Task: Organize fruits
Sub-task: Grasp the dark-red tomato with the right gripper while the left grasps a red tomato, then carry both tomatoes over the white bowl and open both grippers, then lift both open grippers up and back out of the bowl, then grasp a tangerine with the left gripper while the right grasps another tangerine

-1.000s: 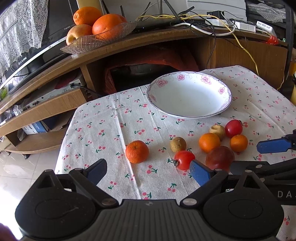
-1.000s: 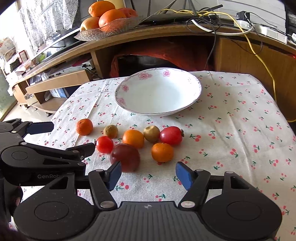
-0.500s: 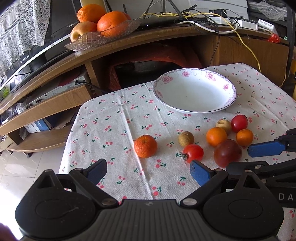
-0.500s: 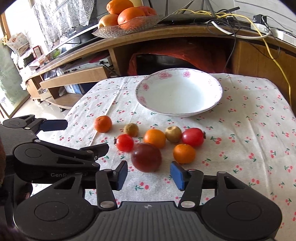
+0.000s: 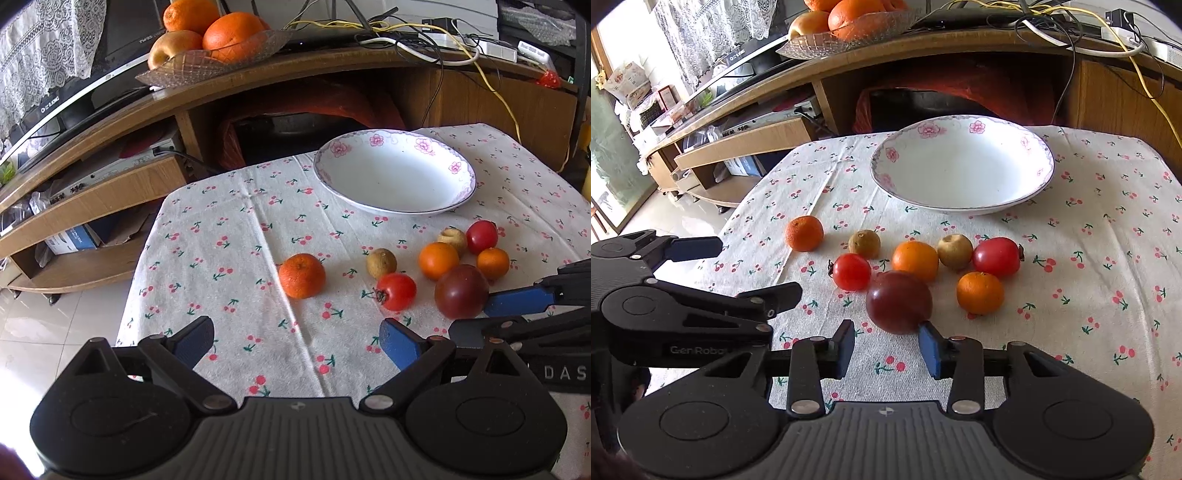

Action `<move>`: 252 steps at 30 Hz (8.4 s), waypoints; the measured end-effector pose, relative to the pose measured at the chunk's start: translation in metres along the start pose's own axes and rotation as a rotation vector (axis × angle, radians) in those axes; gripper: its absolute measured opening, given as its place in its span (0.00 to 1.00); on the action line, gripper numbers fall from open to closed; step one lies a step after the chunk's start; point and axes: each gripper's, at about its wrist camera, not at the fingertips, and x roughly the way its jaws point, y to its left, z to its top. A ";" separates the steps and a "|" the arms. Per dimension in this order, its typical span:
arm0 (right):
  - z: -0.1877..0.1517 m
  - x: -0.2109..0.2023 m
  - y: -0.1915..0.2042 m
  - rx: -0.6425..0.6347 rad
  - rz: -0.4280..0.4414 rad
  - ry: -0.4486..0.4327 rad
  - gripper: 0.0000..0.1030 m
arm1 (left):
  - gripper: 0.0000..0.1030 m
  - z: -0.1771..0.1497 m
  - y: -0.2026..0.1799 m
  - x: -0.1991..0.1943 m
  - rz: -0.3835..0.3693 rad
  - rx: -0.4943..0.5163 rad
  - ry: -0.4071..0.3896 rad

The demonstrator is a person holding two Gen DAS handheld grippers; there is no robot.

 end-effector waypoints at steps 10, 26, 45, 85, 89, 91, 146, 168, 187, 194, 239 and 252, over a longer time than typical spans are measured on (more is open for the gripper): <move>0.002 0.007 -0.008 0.029 -0.028 -0.001 0.31 | 1.00 -0.003 -0.009 0.002 -0.018 0.049 0.006; 0.006 0.014 -0.012 0.018 -0.018 -0.045 0.44 | 1.00 -0.007 -0.019 0.005 -0.097 0.099 -0.014; -0.014 -0.020 -0.044 0.148 0.019 -0.013 0.35 | 0.66 0.014 -0.040 0.034 -0.186 0.074 0.003; 0.015 -0.033 -0.040 0.102 -0.032 -0.084 0.35 | 0.36 0.050 -0.045 0.017 -0.299 0.023 -0.033; 0.021 -0.032 -0.040 0.096 -0.035 -0.097 0.35 | 0.36 0.054 -0.043 0.020 -0.294 0.008 -0.039; 0.024 -0.030 -0.041 0.094 -0.040 -0.102 0.35 | 0.36 0.058 -0.043 0.022 -0.291 0.013 -0.046; 0.096 0.033 -0.069 -0.028 -0.161 -0.122 0.39 | 0.43 0.100 -0.031 0.084 -0.220 0.002 -0.046; 0.081 -0.007 -0.049 -0.050 -0.201 -0.146 0.40 | 0.46 0.087 -0.031 0.044 -0.279 0.013 -0.075; 0.035 -0.035 -0.022 -0.043 -0.151 -0.097 0.40 | 0.47 0.047 -0.029 0.002 -0.311 0.026 -0.036; 0.019 -0.044 -0.017 -0.046 -0.126 -0.076 0.40 | 0.50 0.028 -0.029 -0.009 -0.304 0.060 -0.003; 0.014 0.004 -0.045 -0.063 -0.080 0.000 0.35 | 0.44 0.028 0.009 0.056 -0.138 0.096 0.028; 0.017 -0.005 -0.052 -0.045 -0.066 0.003 0.25 | 0.41 0.025 0.001 0.035 -0.231 0.136 0.038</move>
